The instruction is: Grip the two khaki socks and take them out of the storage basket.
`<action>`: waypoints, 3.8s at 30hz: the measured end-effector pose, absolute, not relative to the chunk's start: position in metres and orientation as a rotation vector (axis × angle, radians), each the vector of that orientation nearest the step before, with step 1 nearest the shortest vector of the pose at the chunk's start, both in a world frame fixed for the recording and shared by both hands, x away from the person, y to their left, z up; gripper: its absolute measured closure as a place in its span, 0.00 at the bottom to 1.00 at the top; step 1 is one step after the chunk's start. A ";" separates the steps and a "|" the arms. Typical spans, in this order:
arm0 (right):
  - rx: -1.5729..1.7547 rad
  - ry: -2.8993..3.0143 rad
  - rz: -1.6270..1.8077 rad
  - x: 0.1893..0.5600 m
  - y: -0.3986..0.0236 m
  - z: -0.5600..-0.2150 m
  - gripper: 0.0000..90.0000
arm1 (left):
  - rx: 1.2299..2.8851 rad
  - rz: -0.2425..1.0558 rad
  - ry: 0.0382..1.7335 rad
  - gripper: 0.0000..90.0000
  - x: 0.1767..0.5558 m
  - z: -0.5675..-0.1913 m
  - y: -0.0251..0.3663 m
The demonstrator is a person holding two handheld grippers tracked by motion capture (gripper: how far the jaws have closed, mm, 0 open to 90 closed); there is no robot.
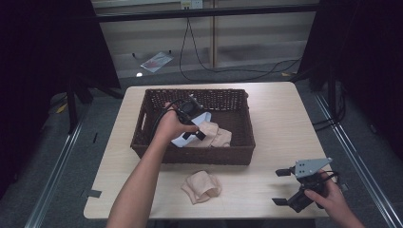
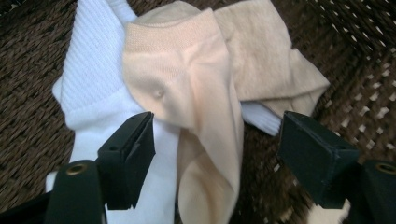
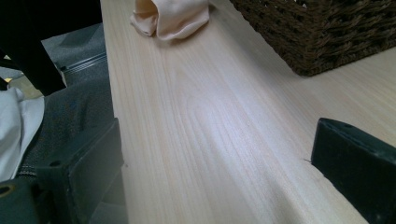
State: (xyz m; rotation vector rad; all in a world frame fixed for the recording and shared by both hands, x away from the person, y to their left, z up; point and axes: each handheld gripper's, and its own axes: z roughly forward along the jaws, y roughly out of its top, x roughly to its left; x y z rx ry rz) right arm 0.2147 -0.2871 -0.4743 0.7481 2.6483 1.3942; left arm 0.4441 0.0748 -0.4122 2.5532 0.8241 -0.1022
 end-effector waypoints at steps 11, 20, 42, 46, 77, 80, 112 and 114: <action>0.747 2.646 1.392 0.215 -0.287 -0.474 0.02 | 2.588 -0.143 0.805 0.69 0.449 -0.427 0.070; 0.742 2.643 1.398 0.215 -0.288 -0.473 0.02 | 2.575 -0.232 0.860 0.97 0.448 -0.412 0.075; 0.749 2.646 1.396 0.215 -0.288 -0.474 0.02 | 2.538 -0.332 0.889 0.97 0.436 -0.332 0.090; 0.748 2.648 1.393 0.215 -0.287 -0.474 0.02 | 2.530 -0.350 0.875 0.97 0.432 -0.321 0.091; 0.746 2.644 1.393 0.215 -0.286 -0.475 0.02 | 2.571 -0.372 0.669 0.97 0.389 -0.267 0.088; 0.747 2.644 1.393 0.215 -0.286 -0.475 0.02 | 2.589 -0.376 0.632 0.97 0.383 -0.265 0.088; 0.740 2.656 1.390 0.215 -0.285 -0.475 0.02 | 2.645 -0.401 0.500 0.97 0.345 -0.303 0.078; 0.742 2.654 1.386 0.215 -0.285 -0.475 0.02 | 2.651 -0.412 0.475 0.97 0.344 -0.306 0.077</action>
